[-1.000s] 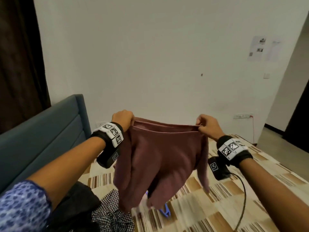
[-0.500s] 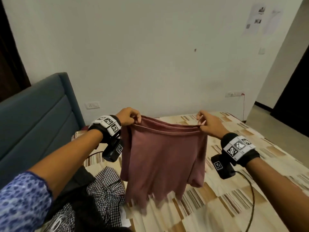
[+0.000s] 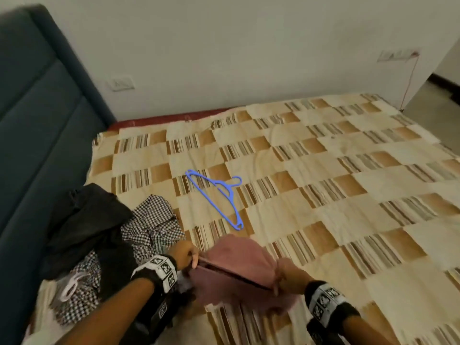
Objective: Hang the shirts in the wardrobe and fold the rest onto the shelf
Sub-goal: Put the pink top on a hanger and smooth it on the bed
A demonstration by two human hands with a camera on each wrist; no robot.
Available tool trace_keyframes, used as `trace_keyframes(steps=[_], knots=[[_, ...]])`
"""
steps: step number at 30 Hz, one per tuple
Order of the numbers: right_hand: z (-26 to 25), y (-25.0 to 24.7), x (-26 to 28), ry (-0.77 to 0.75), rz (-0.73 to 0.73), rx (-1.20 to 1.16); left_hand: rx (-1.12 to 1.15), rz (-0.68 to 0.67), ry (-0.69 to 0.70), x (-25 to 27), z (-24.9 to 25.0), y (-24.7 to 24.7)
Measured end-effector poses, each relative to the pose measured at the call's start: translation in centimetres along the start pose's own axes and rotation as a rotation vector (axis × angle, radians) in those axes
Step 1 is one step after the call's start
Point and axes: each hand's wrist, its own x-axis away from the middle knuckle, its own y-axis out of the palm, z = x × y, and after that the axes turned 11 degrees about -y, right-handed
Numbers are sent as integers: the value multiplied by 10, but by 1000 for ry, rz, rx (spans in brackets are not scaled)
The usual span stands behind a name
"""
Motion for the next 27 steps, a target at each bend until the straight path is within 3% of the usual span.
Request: trace_keyframes(steps=[4, 8, 13, 15, 18, 22, 27], knots=[[-1, 2, -71, -84, -62, 108, 62, 91, -98, -50, -27, 57], [-24, -18, -154, -142, 86, 108, -12, -75, -128, -83, -58, 106], [-40, -35, -252, -179, 101, 42, -108, -194, -256, -116, -103, 148], [-42, -42, -283, -160, 86, 46, -271, -200, -323, -121, -108, 156], [-47, -46, -312, -102, 90, 115, -450, -166, -353, -128, -111, 165], [-47, -47, -340, -34, 139, 214, -438, -175, -322, -141, -128, 174], [-34, -38, -358, -103, 224, 189, -377, -170, -280, -149, -136, 180]])
